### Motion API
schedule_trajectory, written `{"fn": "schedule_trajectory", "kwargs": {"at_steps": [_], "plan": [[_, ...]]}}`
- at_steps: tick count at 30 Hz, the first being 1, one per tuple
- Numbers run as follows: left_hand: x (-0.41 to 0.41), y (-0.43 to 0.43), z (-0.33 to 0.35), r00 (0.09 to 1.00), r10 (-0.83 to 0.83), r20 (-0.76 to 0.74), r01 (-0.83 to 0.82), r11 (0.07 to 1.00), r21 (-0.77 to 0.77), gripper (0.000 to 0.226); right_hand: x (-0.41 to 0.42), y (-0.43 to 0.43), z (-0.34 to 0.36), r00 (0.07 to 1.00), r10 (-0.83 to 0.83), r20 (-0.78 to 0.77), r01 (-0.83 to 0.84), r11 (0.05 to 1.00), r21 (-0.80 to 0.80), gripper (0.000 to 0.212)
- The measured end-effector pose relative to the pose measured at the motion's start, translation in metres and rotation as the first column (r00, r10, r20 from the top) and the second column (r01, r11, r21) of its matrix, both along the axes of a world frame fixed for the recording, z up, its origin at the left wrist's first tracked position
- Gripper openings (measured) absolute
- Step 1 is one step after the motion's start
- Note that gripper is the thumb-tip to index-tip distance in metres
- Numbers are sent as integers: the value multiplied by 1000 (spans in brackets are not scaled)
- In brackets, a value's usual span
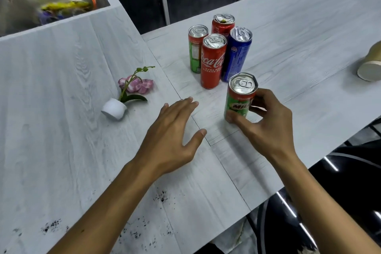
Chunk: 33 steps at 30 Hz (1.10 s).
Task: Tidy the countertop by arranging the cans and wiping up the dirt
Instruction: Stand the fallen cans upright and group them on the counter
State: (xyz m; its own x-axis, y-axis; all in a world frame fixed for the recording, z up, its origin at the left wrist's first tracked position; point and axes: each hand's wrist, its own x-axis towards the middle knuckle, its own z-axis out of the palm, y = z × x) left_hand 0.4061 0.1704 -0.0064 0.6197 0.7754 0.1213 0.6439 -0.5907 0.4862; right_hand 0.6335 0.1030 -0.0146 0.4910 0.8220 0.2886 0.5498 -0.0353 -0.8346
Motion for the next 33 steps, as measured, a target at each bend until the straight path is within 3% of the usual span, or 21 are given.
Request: {"fn": "schedule_trajectory", "kwargs": {"at_steps": [33], "plan": [[61,30,-14,998,11,-67,-15,998,-63,71,74,59,-21,999,-36,40,38,999,-31,65]]}}
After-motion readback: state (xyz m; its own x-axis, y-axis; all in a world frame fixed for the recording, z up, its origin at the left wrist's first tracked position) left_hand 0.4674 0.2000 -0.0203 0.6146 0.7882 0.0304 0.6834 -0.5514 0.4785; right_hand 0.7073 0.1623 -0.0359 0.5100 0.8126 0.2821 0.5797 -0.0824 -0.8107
